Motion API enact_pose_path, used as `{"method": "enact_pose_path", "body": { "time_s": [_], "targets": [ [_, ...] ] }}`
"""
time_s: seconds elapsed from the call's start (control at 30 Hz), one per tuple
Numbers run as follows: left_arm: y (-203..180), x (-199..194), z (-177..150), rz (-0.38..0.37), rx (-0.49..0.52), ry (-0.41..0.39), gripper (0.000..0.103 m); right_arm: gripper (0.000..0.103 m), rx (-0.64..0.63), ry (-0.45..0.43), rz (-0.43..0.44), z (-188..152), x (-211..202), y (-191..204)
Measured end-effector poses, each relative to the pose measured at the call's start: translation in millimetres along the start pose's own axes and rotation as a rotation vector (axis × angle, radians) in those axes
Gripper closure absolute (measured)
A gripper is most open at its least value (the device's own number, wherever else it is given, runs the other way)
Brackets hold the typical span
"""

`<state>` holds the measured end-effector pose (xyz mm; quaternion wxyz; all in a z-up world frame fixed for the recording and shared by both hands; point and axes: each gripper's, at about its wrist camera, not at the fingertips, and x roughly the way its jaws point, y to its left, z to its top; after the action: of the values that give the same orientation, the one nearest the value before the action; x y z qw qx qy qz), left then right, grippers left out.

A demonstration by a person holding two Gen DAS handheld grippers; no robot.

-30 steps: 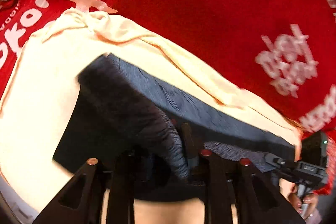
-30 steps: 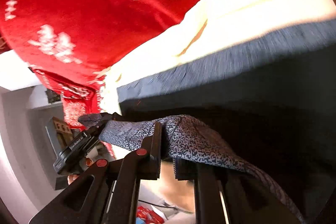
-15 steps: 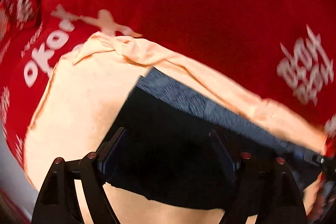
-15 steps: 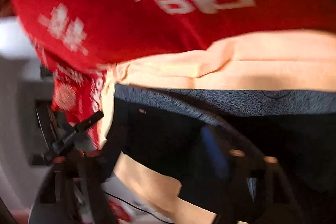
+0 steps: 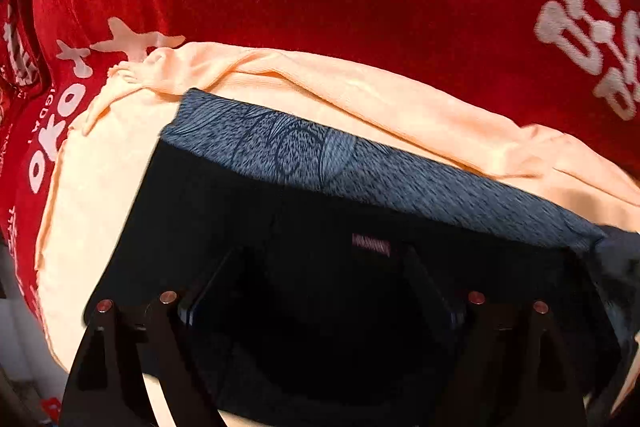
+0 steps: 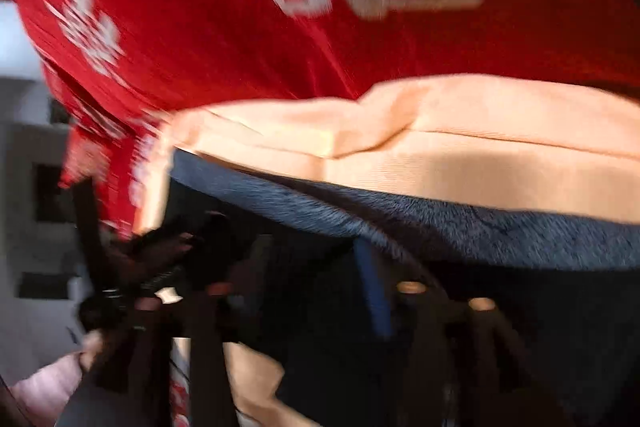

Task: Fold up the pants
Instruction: 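Lift the cuffs with both tools and fold them over toward the waistband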

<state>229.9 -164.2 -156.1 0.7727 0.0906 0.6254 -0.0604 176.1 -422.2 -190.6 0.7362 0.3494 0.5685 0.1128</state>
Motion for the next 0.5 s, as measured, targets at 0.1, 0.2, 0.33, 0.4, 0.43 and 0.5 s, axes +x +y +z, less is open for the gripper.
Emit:
{"method": "enact_pose_path", "body": {
  "time_s": [0.1, 0.2, 0.33, 0.4, 0.43, 0.5],
  "targets": [
    [-5.5, -22.1, -12.4, -0.010, 0.040, -0.006, 0.017, 0.034, 0.048, -0.044, -0.010, -29.7, -35.5, -7.6],
    [-15.5, -41.0, -32.3, -0.046, 0.094, 0.009, 0.017, 0.034, 0.135, -0.086, -0.078, -75.2, -71.7, -29.1],
    [-40.9, -58.5, -62.3, -0.113, 0.205, 0.009, 0.017, 0.034, 0.266, -0.142, -0.175, -136.7, -111.6, -63.2],
    [-59.7, -63.9, -77.2, -0.142, 0.268, 0.011, 0.017, 0.034, 0.351, -0.175, -0.233, -180.5, -130.7, -82.9],
    [-69.8, -65.8, -85.0, -0.148, 0.299, 0.014, 0.017, 0.034, 0.377, -0.184, -0.256, -197.9, -138.8, -89.6],
    [-85.4, -74.6, -100.6, -0.180, 0.342, 0.019, 0.017, 0.034, 0.445, -0.193, -0.328, -237.0, -153.8, -104.3]
  ]
}}
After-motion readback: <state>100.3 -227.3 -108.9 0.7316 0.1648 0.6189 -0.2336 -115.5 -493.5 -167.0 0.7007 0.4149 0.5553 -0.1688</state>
